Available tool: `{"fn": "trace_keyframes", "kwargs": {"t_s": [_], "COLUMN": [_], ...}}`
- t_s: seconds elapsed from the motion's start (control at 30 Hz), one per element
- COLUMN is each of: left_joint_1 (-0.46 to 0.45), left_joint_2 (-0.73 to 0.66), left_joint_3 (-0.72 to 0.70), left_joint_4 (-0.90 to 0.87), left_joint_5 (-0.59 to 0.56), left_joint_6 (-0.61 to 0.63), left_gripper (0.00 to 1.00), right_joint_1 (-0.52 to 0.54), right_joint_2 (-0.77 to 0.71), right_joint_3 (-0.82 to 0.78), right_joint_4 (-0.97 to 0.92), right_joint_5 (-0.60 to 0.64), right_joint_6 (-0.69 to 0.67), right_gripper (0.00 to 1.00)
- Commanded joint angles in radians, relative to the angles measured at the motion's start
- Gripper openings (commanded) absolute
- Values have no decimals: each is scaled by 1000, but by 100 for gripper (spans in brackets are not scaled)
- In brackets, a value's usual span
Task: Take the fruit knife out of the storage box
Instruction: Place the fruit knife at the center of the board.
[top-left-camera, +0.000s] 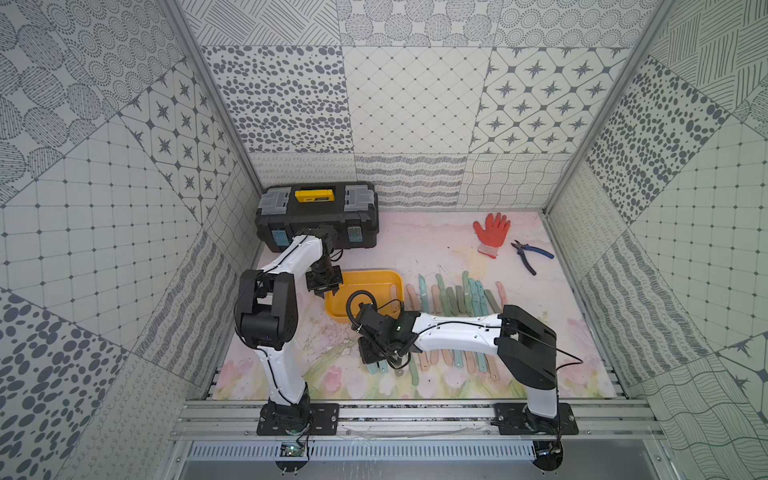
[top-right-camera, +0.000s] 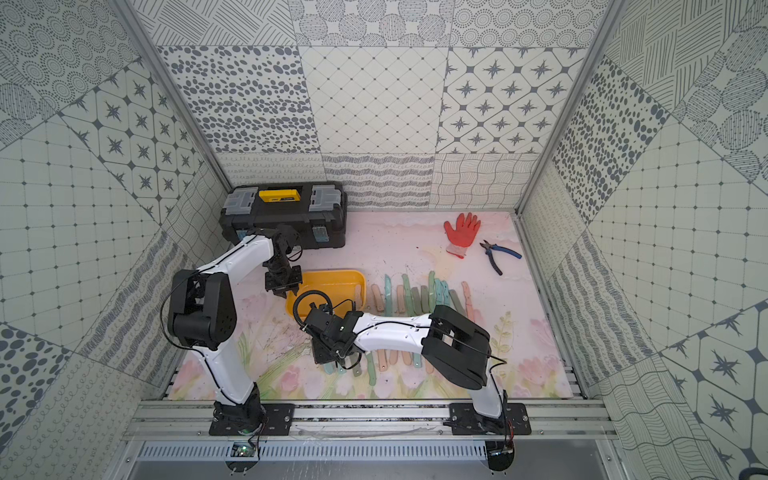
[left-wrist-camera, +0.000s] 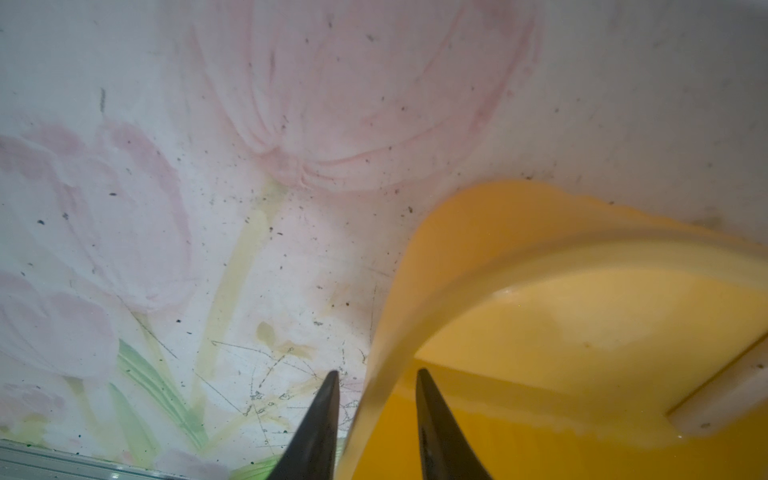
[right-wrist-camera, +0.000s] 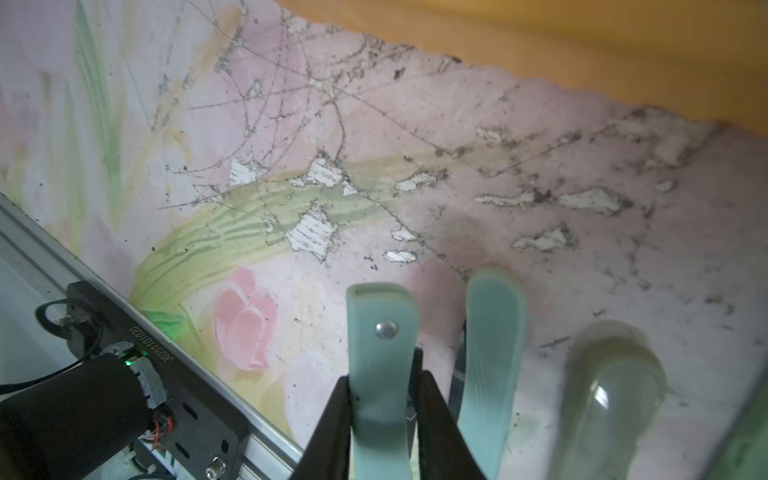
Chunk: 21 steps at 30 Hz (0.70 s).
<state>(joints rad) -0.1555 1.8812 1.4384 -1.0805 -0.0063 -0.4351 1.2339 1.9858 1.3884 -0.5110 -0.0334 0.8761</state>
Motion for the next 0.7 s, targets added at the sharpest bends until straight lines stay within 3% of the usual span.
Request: {"fn": "trace_keyframes", "kwargs": {"t_s": [0.0, 0.67], "left_joint_1": [-7, -7], "left_joint_2": [-11, -17], "left_joint_3": [-3, -2], "left_joint_4": [-9, -9], "left_joint_5": [10, 7], "left_joint_6": [-1, -2], "left_gripper": [31, 31], "right_joint_1": [3, 3], "right_joint_2": [39, 94], "right_joint_3": [51, 97], "right_joint_4": [26, -44], "right_joint_5": [-7, -14], "right_joint_6": [22, 33], "right_gripper": [19, 23]}}
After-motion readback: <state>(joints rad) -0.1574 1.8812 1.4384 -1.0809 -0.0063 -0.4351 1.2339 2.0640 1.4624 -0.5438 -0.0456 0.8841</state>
